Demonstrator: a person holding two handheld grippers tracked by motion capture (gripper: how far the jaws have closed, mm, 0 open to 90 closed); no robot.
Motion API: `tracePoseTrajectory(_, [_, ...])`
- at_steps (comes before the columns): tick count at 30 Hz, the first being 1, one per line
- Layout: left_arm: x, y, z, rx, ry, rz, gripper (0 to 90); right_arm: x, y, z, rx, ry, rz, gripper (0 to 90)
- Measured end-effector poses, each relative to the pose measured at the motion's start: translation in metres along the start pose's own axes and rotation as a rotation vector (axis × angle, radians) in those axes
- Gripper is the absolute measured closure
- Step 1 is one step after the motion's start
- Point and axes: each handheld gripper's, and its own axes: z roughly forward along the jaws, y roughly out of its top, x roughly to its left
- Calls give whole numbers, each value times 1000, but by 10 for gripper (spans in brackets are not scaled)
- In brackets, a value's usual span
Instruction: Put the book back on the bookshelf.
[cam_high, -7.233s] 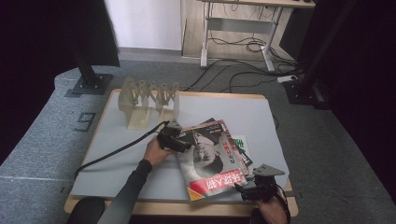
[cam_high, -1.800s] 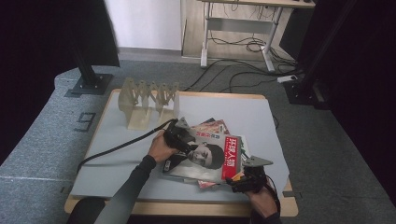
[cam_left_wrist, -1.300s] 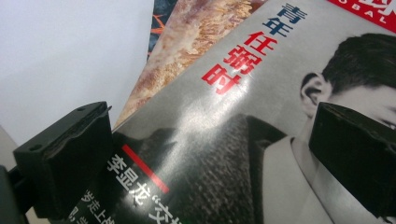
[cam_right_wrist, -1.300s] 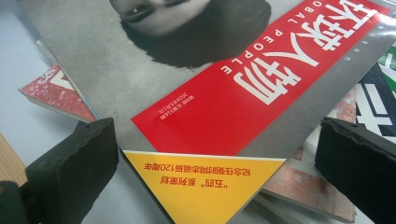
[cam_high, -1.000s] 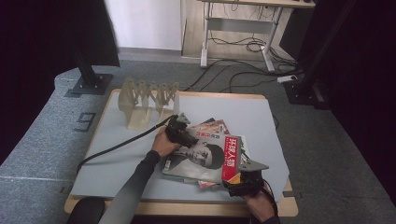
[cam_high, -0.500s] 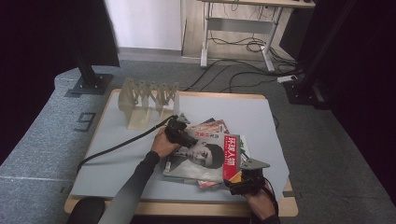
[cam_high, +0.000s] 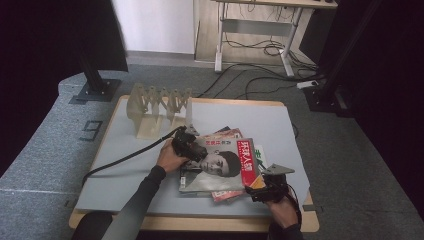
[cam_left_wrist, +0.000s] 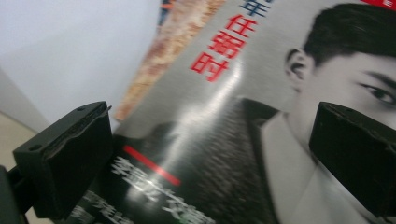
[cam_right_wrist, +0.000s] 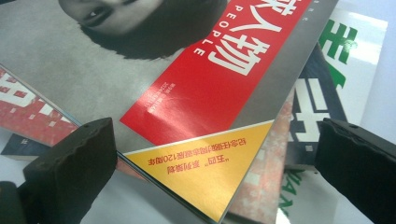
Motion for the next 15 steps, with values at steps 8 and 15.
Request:
tracePoseTrajectory(8, [6, -2, 6, -16, -35, -74, 0, -6, 2, 1, 5, 1, 3, 0])
tracePoseTrajectory(15, [-3, -6, -2, -2, -15, -57, 0, -15, 4, 1, 6, -32, 12, 0])
